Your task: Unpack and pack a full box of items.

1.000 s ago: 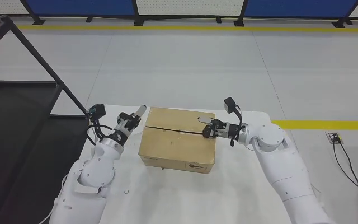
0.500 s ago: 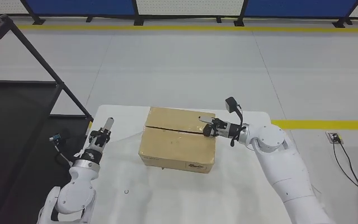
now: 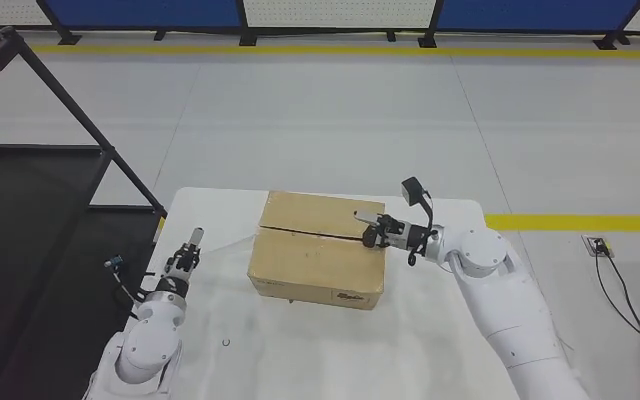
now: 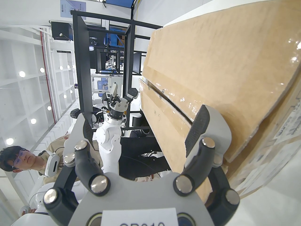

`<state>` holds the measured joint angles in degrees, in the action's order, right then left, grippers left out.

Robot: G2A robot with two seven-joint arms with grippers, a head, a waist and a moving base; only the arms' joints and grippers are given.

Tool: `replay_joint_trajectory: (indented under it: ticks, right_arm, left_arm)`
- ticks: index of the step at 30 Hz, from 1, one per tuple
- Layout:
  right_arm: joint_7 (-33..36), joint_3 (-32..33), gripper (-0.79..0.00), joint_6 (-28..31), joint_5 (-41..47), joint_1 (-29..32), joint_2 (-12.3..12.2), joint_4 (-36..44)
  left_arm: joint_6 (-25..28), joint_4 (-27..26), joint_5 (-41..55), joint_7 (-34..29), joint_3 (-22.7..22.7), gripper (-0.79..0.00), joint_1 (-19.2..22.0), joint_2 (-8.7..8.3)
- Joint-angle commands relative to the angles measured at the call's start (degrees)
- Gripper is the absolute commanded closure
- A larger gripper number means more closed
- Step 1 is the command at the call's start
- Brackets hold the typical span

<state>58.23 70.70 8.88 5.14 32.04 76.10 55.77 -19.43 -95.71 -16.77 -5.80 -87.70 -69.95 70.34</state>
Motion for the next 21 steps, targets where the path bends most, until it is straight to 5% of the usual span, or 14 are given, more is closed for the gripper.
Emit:
replay_joint_trajectory:
  ticks: [1, 11, 21]
  right_arm:
    - [0.8, -0.1, -0.785, 0.0, 0.0, 0.3, -0.1, 0.3]
    - [2.2, -1.0, -0.785, 0.6, -1.6, 1.1, -0.8, 1.9]
    - [1.6, -1.5, -0.785, 0.0, -1.7, 1.5, -1.2, 3.7]
  left_arm:
    - [-0.4, 1.8, 0.4, 0.2, 0.9, -0.785, 0.4, 0.2]
    - [-0.1, 7.0, 3.4, -2.5, 1.7, -0.785, 1.7, 0.61]
    - [2.4, 14.9, 5.4, -6.5, 4.2, -0.785, 7.8, 1.08]
